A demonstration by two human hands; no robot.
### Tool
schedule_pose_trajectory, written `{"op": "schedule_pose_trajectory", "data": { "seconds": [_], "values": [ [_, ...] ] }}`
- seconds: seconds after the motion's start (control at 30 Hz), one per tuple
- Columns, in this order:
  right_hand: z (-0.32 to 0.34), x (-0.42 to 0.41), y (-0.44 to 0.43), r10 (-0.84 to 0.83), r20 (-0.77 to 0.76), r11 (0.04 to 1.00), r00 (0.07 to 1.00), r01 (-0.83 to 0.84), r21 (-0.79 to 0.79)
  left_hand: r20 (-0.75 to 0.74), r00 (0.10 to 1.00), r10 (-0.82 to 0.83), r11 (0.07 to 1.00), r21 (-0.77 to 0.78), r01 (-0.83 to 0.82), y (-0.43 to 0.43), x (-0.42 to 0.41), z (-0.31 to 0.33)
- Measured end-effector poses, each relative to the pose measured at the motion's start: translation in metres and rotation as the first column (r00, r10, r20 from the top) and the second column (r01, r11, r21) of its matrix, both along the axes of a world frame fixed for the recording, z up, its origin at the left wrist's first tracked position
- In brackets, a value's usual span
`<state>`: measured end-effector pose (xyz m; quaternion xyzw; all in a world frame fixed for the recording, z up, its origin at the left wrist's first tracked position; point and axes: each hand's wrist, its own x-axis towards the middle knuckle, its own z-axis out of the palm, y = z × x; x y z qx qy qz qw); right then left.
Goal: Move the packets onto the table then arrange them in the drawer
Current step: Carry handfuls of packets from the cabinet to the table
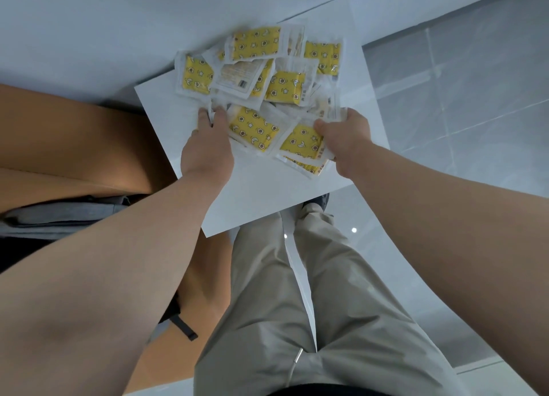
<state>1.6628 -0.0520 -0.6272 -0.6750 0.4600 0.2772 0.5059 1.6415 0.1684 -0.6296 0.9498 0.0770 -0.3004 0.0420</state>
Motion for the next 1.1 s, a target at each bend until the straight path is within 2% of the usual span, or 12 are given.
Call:
{"op": "schedule_pose_trajectory", "data": {
  "seconds": [0.23,0.53,0.73,0.9,1.1],
  "values": [
    [0.042,-0.028,-0.016,0.008,0.003,0.996,1.000,-0.007,-0.093,0.000,1.000,0.015,0.997,-0.071,-0.015,0.005,-0.010,0.039],
    [0.124,-0.040,-0.024,-0.063,0.100,0.997,0.993,0.066,-0.031,0.043,0.994,0.101,0.972,-0.218,-0.089,0.007,-0.019,0.125],
    [0.195,-0.041,-0.018,-0.165,0.192,0.986,0.967,0.160,0.044,0.150,0.979,0.142,0.908,-0.414,-0.068,0.008,-0.013,0.197],
    [0.267,-0.039,-0.031,-0.352,0.289,0.934,0.890,0.315,0.169,0.237,0.950,0.203,0.827,-0.562,-0.036,-0.013,0.006,0.274],
    [0.357,-0.026,-0.058,-0.552,0.421,0.832,0.720,0.441,0.337,0.348,0.902,0.254,0.699,-0.711,0.077,-0.052,0.049,0.356]
  ]
}}
